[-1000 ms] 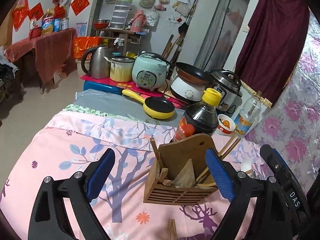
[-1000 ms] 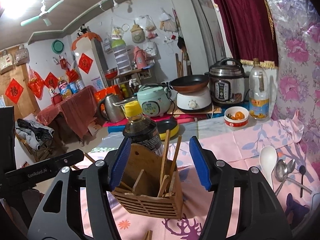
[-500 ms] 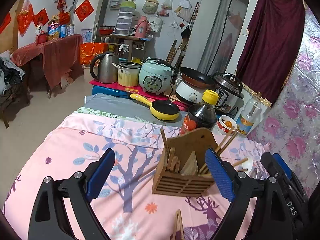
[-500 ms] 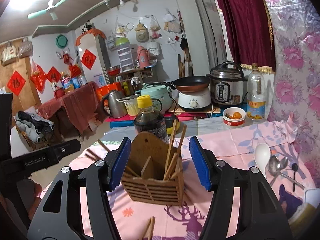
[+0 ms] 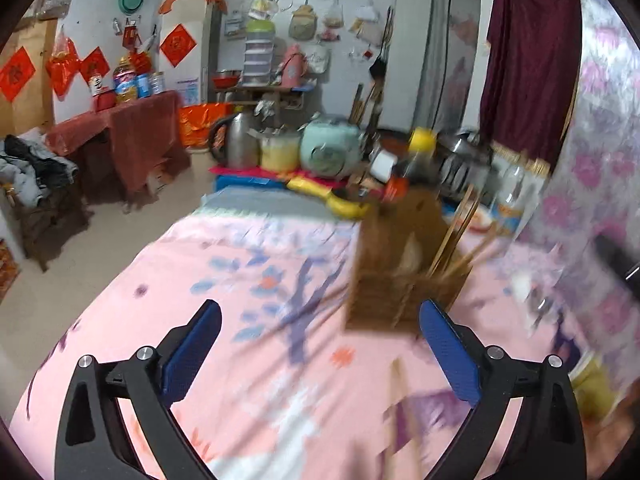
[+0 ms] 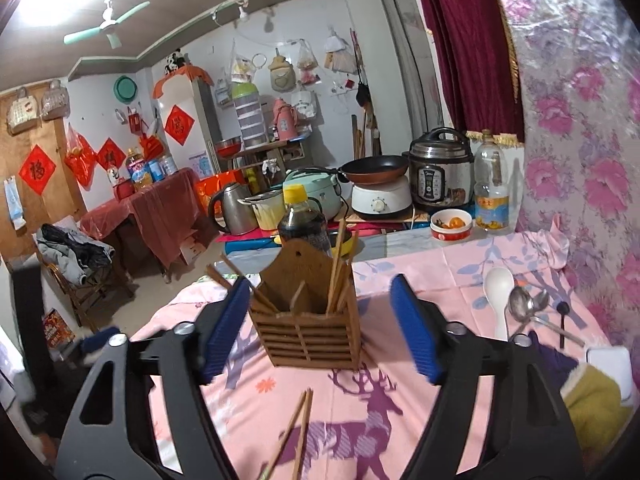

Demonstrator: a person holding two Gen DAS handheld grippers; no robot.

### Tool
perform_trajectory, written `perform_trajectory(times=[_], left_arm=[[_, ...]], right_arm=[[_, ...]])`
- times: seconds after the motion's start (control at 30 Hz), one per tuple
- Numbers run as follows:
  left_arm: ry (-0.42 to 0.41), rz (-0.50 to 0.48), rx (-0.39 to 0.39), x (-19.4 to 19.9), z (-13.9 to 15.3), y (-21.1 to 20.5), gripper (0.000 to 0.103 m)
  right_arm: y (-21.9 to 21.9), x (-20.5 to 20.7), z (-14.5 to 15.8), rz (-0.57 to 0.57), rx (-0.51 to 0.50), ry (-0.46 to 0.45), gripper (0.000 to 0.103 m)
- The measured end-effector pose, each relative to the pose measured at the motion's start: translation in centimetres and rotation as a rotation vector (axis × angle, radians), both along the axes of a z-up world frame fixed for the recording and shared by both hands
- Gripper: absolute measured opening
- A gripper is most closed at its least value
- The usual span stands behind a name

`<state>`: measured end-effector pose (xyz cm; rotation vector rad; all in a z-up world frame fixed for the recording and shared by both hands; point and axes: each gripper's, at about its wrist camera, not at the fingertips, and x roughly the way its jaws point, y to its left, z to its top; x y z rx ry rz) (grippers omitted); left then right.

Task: Organize utensils
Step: 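Move both open tools back over the remaining chopsticks on the tablecloth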

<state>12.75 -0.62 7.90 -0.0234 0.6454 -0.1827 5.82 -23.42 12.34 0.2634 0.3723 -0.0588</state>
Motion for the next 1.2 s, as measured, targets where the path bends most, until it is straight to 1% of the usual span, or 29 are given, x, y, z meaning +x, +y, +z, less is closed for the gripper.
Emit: perform_trajectory(times=[0.03,0.1,0.13,0.2,0.27,0.37,0.43,0.53,0.57,0.63,0.7,0.83,0.93,1.0,1.07,1.13,1.17,1.2], left_arm=[[0.018,-0.004,0.007,-0.3,-0.8,0.2,0.098],[0.077,-0.004,0.004,-1.0,-3.3,0.9,0.098],[0.097,-0.006,0.005,-1.2,-4.0,1.0,0.098],[0.161,-0.016,0.01,-1.7,-6.0,1.4,0.098],[0.184,-0.015,0.028,-2.4,-7.0,1.6,0.098],[0.19,-0.01,0.093,-3.5,-8.0,1.3,0.098],[0.187,-0.015,0.122,-4.4,-8.6,0.9,0.098],[0.213,-0.041,0.151,-5.4,-9.5,0.4,0.098],[0.228,-0.049,0.175,-5.8,-10.1,0.3,0.098],[0.248,-0.038,0.206,-6.1,-10.6,0.5,0.098],[0.27,-0.014,0.183,-6.0,-10.8,1.5,0.098],[0.324,0.046,0.037,-4.9,-10.8,4.4,0.098],[0.385,0.054,-0.029,-4.3,-11.4,5.4,0.097],[0.401,0.053,-0.039,-4.2,-11.7,5.5,0.097],[0.393,0.05,-0.028,-4.3,-11.5,5.3,0.097],[0.376,0.045,-0.004,-4.6,-11.3,4.8,0.097],[0.367,0.04,0.015,-4.8,-11.3,4.5,0.097],[0.359,0.034,0.032,-4.9,-11.2,4.1,0.097]], right_arm=[[-0.3,-0.9,-0.9,-0.017,0.01,-0.004,0.079],[-0.9,-2.1,-3.3,-0.029,0.027,0.035,0.079],[-1.1,-2.6,-4.5,-0.026,0.03,0.057,0.079],[-1.6,-3.6,-7.4,-0.053,0.02,0.13,0.079],[-1.8,-4.1,-9.4,-0.053,0.025,0.198,0.079],[-1.8,-4.8,-11.0,-0.042,0.028,0.246,0.079],[-1.3,-5.1,-11.7,-0.021,0.018,0.273,0.079],[-0.2,-5.8,-12.6,0.023,-0.019,0.311,0.079],[0.1,-6.0,-12.9,0.04,-0.031,0.324,0.079],[1.1,-6.1,-13.6,0.09,-0.053,0.359,0.079],[2.1,-5.8,-14.0,0.135,-0.068,0.39,0.079],[4.5,-5.3,-15.1,0.216,-0.143,0.444,0.079],[7.2,-5.2,-16.1,0.295,-0.233,0.483,0.079],[8.6,-5.2,-16.5,0.34,-0.292,0.503,0.079],[9.4,-5.1,-16.7,0.375,-0.308,0.518,0.079],[9.2,-4.8,-17.1,0.383,-0.292,0.551,0.079],[8.8,-4.4,-17.5,0.375,-0.268,0.58,0.077],[8.2,-4.1,-17.6,0.365,-0.236,0.589,0.077]])
